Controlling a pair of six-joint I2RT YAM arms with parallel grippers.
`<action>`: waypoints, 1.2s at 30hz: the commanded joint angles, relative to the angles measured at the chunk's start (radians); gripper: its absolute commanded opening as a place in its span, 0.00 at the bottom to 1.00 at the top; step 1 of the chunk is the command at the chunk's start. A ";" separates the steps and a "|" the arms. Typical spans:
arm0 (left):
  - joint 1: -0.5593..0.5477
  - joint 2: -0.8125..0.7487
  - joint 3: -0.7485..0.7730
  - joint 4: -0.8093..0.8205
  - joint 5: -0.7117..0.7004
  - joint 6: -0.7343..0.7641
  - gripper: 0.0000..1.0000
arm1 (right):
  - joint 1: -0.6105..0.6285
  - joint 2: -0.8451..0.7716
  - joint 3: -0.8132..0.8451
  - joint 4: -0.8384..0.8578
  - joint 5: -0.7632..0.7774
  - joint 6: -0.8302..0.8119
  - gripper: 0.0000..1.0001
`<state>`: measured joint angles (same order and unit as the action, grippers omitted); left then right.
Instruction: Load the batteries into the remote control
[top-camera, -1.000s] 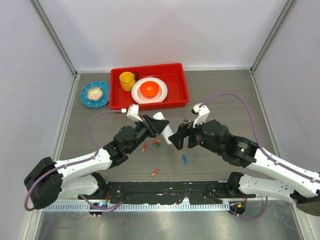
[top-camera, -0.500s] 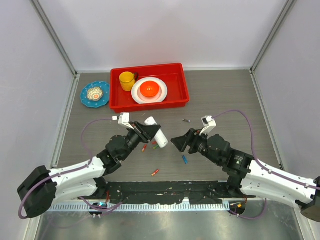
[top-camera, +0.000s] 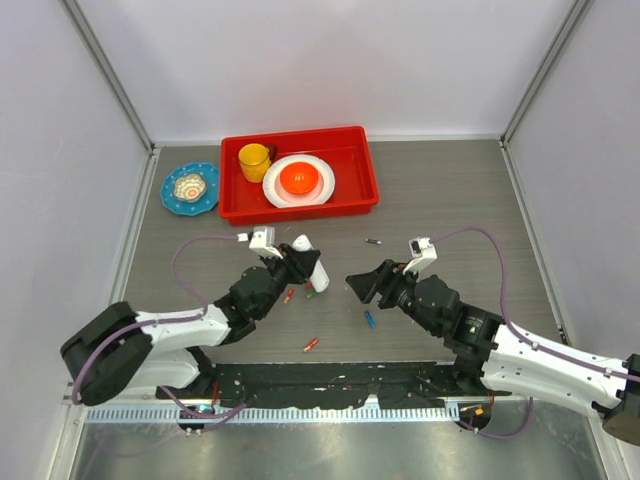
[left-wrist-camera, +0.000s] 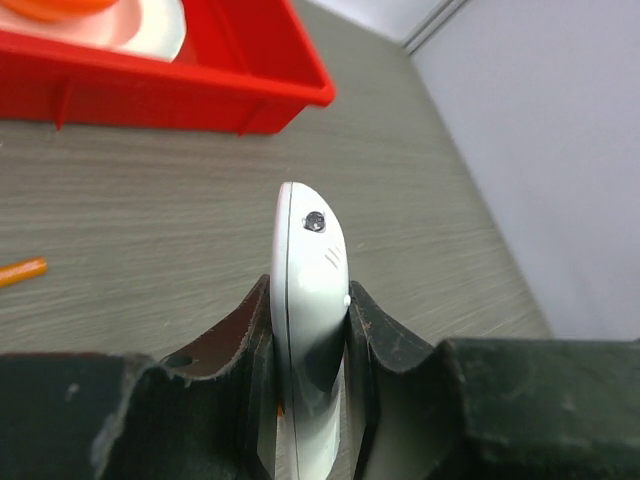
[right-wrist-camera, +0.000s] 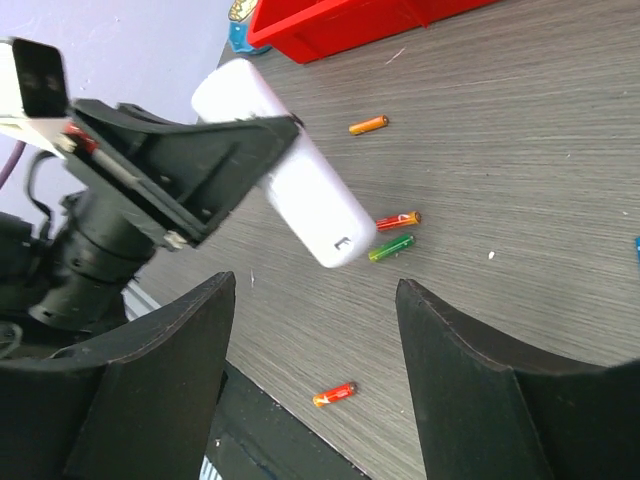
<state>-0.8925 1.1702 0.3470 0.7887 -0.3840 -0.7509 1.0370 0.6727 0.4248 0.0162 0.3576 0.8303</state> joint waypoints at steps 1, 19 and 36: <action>-0.045 0.124 -0.032 0.329 -0.073 0.133 0.00 | 0.003 0.019 -0.006 0.080 0.009 0.026 0.66; -0.080 0.453 -0.039 0.759 -0.041 0.245 0.00 | -0.061 0.113 -0.228 0.460 -0.150 0.229 0.40; -0.079 0.451 -0.048 0.759 -0.085 0.202 0.00 | -0.206 0.562 -0.328 1.025 -0.420 0.398 0.45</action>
<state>-0.9680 1.6234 0.3042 1.2682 -0.4366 -0.5499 0.8398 1.1717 0.0944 0.8459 -0.0277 1.1904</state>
